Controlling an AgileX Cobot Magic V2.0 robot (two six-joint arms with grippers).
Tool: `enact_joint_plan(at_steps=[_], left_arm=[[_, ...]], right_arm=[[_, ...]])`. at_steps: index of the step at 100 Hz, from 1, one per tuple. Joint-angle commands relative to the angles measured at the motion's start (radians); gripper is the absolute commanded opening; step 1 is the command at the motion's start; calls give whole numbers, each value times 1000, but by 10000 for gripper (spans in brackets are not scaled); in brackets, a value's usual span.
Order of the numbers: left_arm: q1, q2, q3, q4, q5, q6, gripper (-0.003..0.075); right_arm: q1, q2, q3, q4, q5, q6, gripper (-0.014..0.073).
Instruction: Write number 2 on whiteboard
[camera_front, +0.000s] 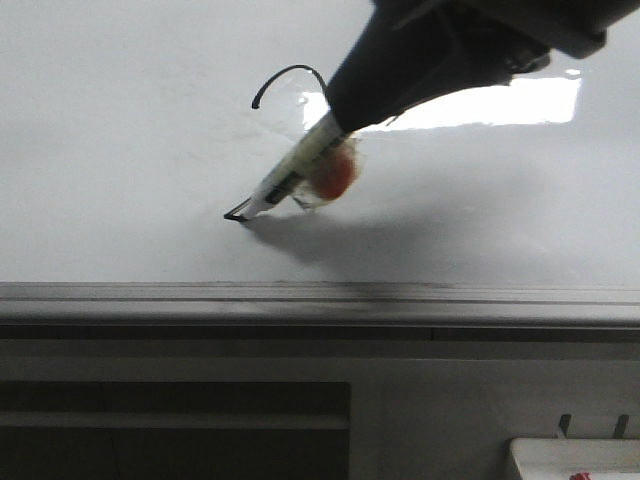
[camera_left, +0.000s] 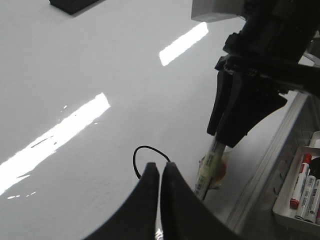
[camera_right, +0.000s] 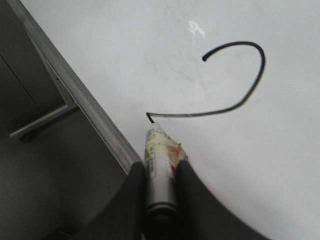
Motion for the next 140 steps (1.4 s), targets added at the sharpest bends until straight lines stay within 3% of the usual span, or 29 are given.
enact_joint_plan(at_steps=[1,21,40,61,101,108,125,140], left_arm=[[-3,1,-28,-24,-70,-9,-20],[-3,1,-28,-24,-70,-9,-20],[-3,1,-28,-24,-70,-9,-20],[-3,1,-28,-24,-73,-9,-20],[-5,4,-28,0,-64,-13,-15],[-20,13,-28,50,-66,-20,43],[-84,89,-28,111,-68,-20,298],[-109,188,-34,108,-70,-20,332]], right_arm=[[-50,-62,-19,-69,33,-3,-50],[-111,-163,-11,-73,179,-2,-50],[-108,-223,18,-71,107,-2,-50],[24,-284,18,-68,-21,-24,-51],[203,-227,6,-68,-74,-24,-51],[219,-199,-20,-68,-43,-24,-51],[232,-123,-105,-88,44,-29,-51],[236,-70,-176,-88,138,-33,-51]])
